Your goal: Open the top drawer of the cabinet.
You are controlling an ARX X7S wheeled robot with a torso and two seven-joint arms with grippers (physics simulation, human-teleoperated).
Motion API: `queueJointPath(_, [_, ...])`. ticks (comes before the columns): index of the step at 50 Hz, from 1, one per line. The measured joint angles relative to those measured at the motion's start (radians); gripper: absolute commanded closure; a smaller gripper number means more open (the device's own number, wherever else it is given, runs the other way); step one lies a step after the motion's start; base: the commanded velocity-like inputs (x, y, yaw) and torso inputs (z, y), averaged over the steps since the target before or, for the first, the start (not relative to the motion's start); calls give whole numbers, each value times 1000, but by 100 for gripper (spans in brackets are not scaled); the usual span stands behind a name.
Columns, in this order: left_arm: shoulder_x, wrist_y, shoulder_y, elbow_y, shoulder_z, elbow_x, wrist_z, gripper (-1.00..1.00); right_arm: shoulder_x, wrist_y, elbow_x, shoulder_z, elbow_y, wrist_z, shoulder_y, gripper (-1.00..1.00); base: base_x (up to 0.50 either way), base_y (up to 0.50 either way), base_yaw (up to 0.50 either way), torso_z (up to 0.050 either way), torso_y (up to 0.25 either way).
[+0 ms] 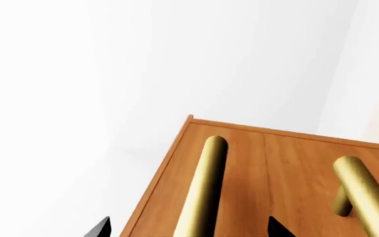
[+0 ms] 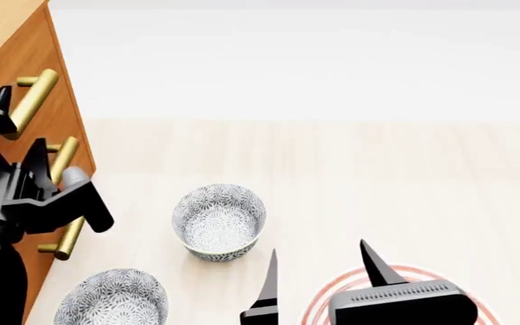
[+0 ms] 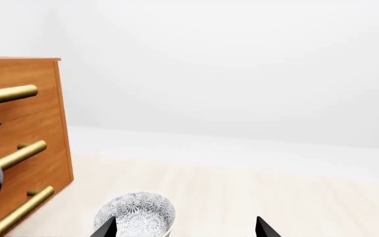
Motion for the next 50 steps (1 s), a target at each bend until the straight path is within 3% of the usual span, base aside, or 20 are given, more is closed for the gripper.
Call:
queueJointPath(2, [1, 0, -8, -22, 3, 3, -14, -100, 0, -1, 0, -1, 2, 0, 1, -100, 0, 0, 0, 0, 0])
queueJointPath(3, [1, 0, -11, -32, 4, 4, -20, 100, 0, -2, 0, -2, 4, 1, 1, -100, 0, 0, 0, 0, 0])
queueJointPath(26, [0, -1, -39, -100, 25, 14, -93, 100, 4, -19, 7, -11, 29, 4, 5, -100, 1, 0, 0, 0, 0])
queueJointPath(50, [44, -23, 12, 78, 68, -23, 56, 100, 18, -21, -10, -20, 28, 32, 5, -100, -3, 0, 0, 0, 0])
